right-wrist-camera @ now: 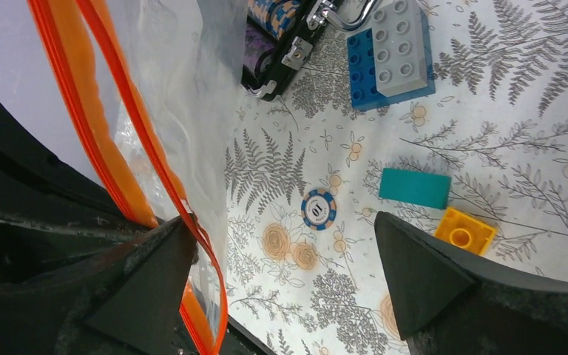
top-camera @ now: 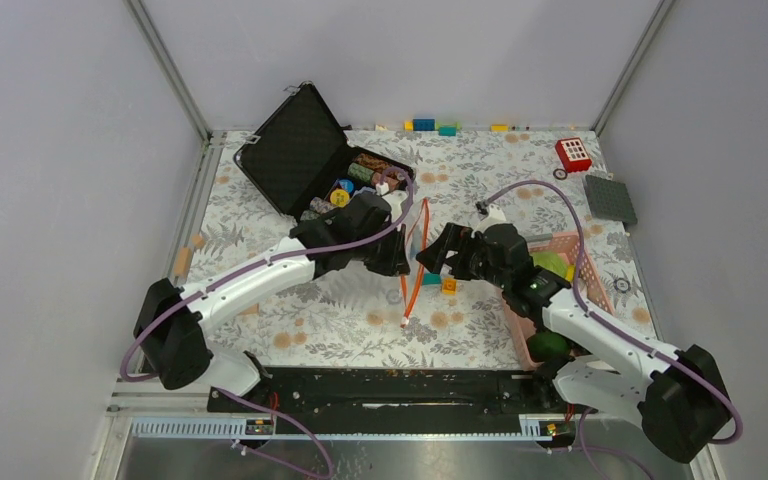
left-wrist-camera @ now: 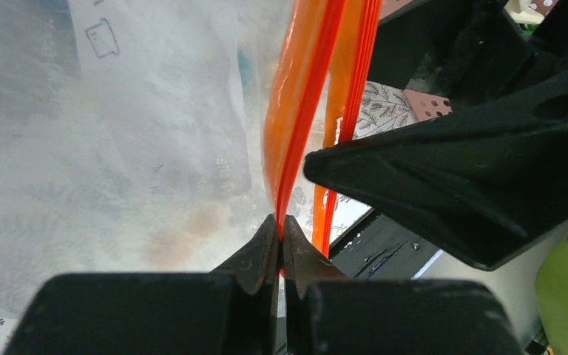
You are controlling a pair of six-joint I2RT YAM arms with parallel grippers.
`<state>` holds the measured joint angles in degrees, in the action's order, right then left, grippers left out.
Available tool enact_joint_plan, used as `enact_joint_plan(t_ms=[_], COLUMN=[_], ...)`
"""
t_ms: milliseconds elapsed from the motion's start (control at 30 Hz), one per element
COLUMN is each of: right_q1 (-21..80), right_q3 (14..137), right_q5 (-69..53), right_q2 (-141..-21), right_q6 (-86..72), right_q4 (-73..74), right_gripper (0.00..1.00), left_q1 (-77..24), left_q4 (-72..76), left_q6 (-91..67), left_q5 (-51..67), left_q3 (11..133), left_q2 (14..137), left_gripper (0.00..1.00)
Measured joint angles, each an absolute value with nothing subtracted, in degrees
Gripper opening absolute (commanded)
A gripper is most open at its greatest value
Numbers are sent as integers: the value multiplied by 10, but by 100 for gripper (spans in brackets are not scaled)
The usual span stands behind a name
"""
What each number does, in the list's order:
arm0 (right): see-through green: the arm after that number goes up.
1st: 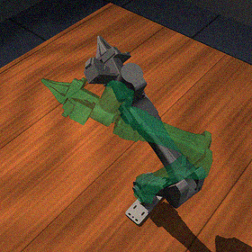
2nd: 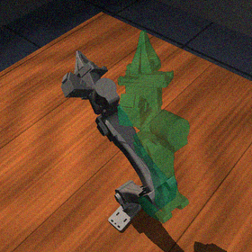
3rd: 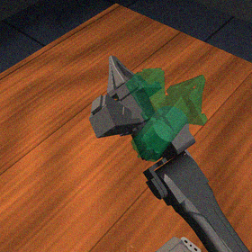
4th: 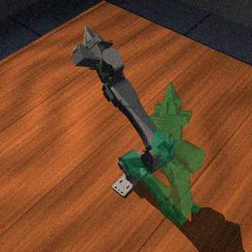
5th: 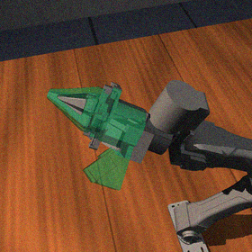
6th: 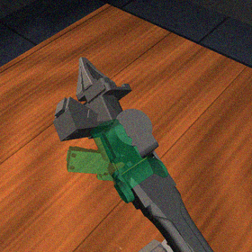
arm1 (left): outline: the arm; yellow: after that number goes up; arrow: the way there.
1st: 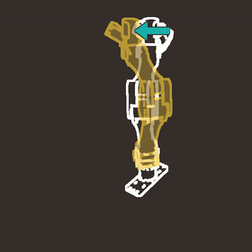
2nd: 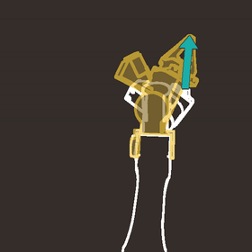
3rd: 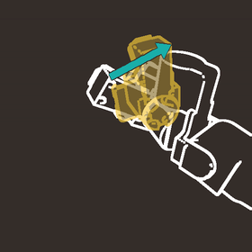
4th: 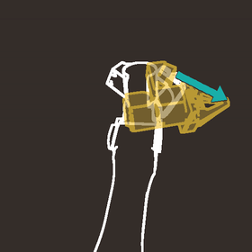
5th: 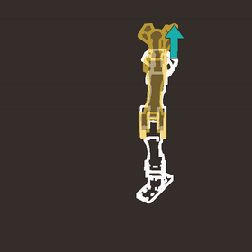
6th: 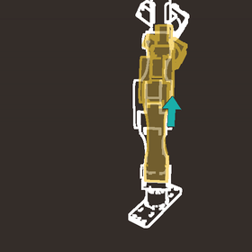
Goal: Place the food in the zip-top bag and seal the zipper
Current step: Open the zipper of the food storage bag.
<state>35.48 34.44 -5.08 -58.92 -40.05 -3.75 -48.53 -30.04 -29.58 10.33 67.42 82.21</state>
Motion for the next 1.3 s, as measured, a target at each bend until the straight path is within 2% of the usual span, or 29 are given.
enact_joint_plan(t_ms=[300, 533, 667, 833, 1000, 1300], right_q1=[389, 397, 407, 429, 436, 436], right_q3=[354, 371, 384, 402, 403, 403], right_q5=[-20, 51, 53, 37, 26, 49], right_q2=[-623, -652, -694, -730, -744, -733], right_q6=[-423, -453, -466, -472, -479, -446], right_q4=[-66, -63, -66, -84, -89, -25], right_gripper=[94, 77, 73, 60, 53, 49], left_q1=[-485, -485, -485, -487, -488, -488], left_q4=[-293, -288, -288, -300, -359, -483], left_q6=[-296, -296, -299, -304, -306, -333], left_q5=[117, 134, 136, 130, 74, -107], left_q3=[658, 646, 642, 642, 642, 658], left_q2=[819, 792, 770, 754, 722, 626], left_gripper=[0, 0, 0, 0, 0, 0])
